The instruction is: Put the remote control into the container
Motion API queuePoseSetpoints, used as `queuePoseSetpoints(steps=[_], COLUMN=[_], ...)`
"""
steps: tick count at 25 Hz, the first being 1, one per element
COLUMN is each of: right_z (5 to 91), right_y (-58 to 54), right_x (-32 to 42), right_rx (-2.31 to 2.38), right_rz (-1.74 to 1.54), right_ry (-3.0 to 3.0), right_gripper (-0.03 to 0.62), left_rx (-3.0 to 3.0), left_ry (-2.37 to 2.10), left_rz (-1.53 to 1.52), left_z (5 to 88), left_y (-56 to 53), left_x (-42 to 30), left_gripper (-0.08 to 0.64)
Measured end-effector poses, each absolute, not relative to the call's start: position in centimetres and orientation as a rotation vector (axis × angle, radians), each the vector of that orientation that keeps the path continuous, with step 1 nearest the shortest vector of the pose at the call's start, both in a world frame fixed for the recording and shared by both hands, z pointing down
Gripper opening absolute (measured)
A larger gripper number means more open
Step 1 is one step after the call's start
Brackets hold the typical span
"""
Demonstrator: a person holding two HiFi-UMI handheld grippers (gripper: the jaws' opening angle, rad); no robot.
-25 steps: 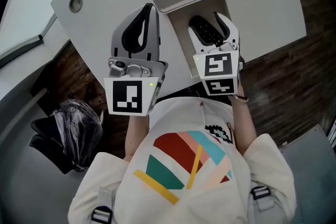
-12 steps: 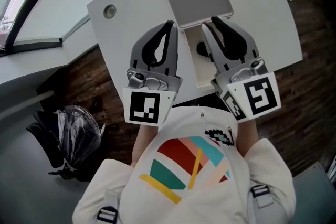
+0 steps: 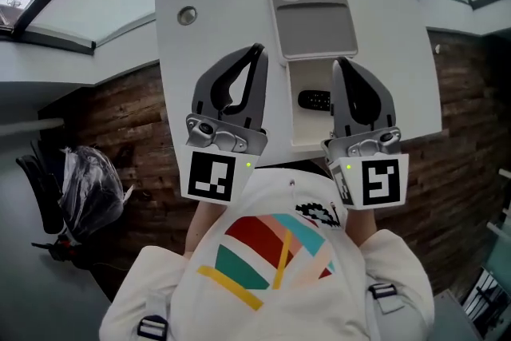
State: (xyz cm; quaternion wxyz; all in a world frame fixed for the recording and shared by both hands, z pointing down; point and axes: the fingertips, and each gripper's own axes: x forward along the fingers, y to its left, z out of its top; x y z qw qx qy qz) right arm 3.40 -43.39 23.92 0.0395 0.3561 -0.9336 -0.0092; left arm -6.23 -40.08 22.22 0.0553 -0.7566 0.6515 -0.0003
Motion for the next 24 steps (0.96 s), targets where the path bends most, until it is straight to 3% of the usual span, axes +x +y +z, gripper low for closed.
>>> queuePoseSetpoints(steps=[10, 24], right_z=[22.5, 24.2], right_y=[-41.6, -42.3], right_x=[0.8, 2.5], right_rx=[1.027, 1.026], right_rz=[-0.125, -0.05], right_ry=[-2.913, -2.874], right_gripper=[0.002, 0.002], left_rx=[-2.204, -2.255], left_ry=[2.053, 2.015], left_rz=[0.045, 0.115], left_z=[21.4, 21.6], left_y=[-38.3, -38.8], left_x=[-9.9, -9.2], left_gripper=[0.006, 0.006])
